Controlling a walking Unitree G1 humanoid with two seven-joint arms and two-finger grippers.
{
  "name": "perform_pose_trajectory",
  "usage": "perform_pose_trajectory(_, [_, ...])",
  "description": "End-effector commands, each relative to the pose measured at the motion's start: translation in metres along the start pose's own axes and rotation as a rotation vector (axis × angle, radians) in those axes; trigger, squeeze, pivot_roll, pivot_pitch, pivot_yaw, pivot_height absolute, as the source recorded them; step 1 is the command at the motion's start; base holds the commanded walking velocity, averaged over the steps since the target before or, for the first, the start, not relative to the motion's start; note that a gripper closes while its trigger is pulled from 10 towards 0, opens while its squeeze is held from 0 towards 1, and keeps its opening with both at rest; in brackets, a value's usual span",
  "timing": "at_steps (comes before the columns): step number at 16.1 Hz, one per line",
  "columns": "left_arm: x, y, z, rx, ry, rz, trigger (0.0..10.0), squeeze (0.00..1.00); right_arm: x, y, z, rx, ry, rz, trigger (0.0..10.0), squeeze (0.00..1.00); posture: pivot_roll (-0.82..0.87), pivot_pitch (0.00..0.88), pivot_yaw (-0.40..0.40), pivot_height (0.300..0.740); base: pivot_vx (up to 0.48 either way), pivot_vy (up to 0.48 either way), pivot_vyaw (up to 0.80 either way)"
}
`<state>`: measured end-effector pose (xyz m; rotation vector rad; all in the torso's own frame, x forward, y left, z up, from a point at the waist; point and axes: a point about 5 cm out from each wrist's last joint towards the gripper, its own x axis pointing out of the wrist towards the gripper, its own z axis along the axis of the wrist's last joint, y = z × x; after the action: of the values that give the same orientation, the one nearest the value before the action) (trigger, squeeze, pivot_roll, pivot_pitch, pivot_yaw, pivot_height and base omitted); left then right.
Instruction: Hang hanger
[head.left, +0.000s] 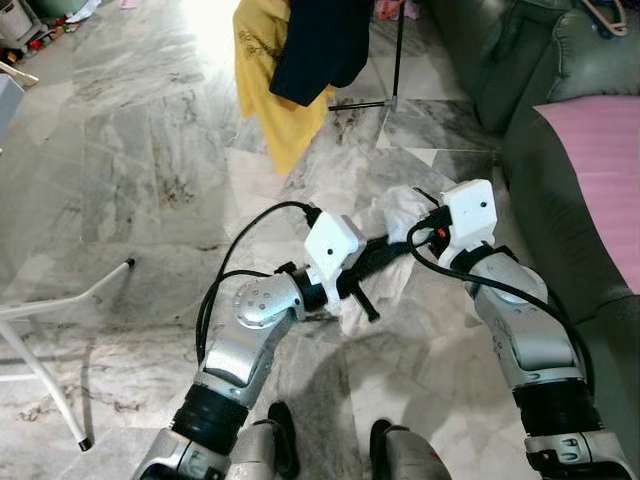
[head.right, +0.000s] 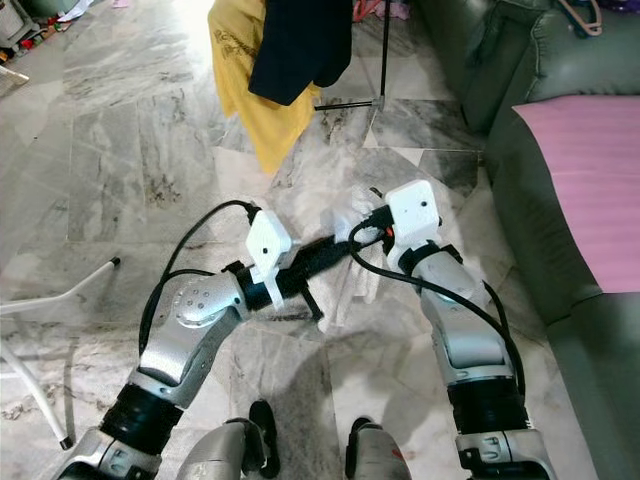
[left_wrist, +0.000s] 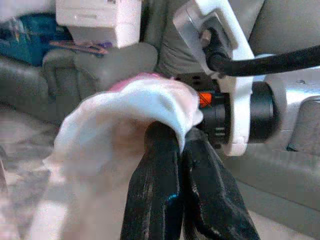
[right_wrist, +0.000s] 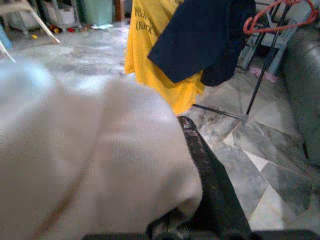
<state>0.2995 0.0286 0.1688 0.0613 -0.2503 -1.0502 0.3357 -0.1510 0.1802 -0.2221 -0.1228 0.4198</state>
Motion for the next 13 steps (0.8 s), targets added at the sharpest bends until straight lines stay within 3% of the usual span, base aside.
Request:
perform_pose_trajectory(1, [-0.011,0.010,-0.023,-0.010,0.101,0.113,10.0,1.00,0.002,0.005,0.030,-0.009,-0.131,0.043,0.0,0.00,-0.21,0.235,0.048,0.740,0.000,0.000,0.00])
perform_pose_trajectory(3, [-0.017,0.018,-0.023,0.105,0.097,0.174,10.0,1.00,-0.001,0.006,0.032,0.000,-0.140,0.054,0.0,0.00,-0.21,0.236,0.050,0.740,0.000,0.000,0.00])
perform_pose_trajectory(6, [-0.028,0.040,-0.017,0.161,0.042,0.361,10.0,1.00,-0.003,0.005,0.033,0.027,-0.146,0.066,0.0,0.00,-0.21,0.237,0.055,0.740,0.000,0.000,0.00])
perform_pose_trajectory(9, [-0.040,0.052,-0.028,0.141,0.074,0.454,10.0,1.00,-0.003,0.004,0.042,0.030,-0.172,0.102,0.0,0.00,-0.21,0.235,0.055,0.740,0.000,0.000,0.00])
perform_pose_trajectory(13, [-0.063,0.049,-0.066,0.109,0.211,0.506,10.0,1.00,-0.002,0.005,0.059,0.065,-0.227,0.140,0.0,0.00,-0.22,0.234,0.054,0.740,0.000,0.000,0.00])
